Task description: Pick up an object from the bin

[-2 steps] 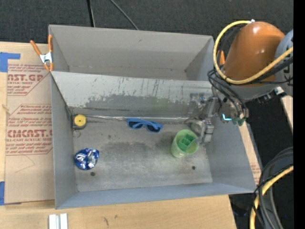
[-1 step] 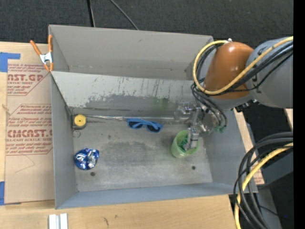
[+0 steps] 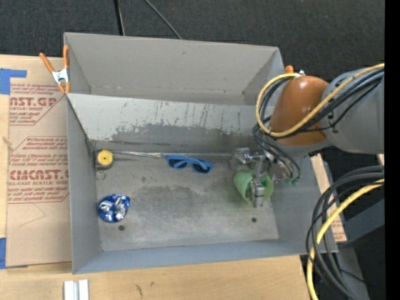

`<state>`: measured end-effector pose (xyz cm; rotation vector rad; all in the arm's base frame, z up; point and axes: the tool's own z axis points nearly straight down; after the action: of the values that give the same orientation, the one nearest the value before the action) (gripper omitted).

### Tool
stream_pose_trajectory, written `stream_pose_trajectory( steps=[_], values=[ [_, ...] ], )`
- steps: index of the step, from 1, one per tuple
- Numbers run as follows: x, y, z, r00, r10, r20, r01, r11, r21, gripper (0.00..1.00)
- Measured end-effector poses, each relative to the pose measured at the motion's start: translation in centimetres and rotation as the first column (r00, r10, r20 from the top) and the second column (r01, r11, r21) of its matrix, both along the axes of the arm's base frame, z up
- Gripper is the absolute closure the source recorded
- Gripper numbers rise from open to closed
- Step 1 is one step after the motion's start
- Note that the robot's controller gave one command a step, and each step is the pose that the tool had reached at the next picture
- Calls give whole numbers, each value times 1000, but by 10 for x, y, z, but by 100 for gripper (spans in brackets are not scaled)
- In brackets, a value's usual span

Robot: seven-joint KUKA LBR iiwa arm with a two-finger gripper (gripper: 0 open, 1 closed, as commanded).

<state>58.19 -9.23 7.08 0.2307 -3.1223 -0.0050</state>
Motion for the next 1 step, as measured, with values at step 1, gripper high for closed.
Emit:
stream_pose_trajectory(
  steps=[1],
  values=[
    [2, 1, 1, 1000, 0, 13, 0, 1000, -2, 100]
  ],
)
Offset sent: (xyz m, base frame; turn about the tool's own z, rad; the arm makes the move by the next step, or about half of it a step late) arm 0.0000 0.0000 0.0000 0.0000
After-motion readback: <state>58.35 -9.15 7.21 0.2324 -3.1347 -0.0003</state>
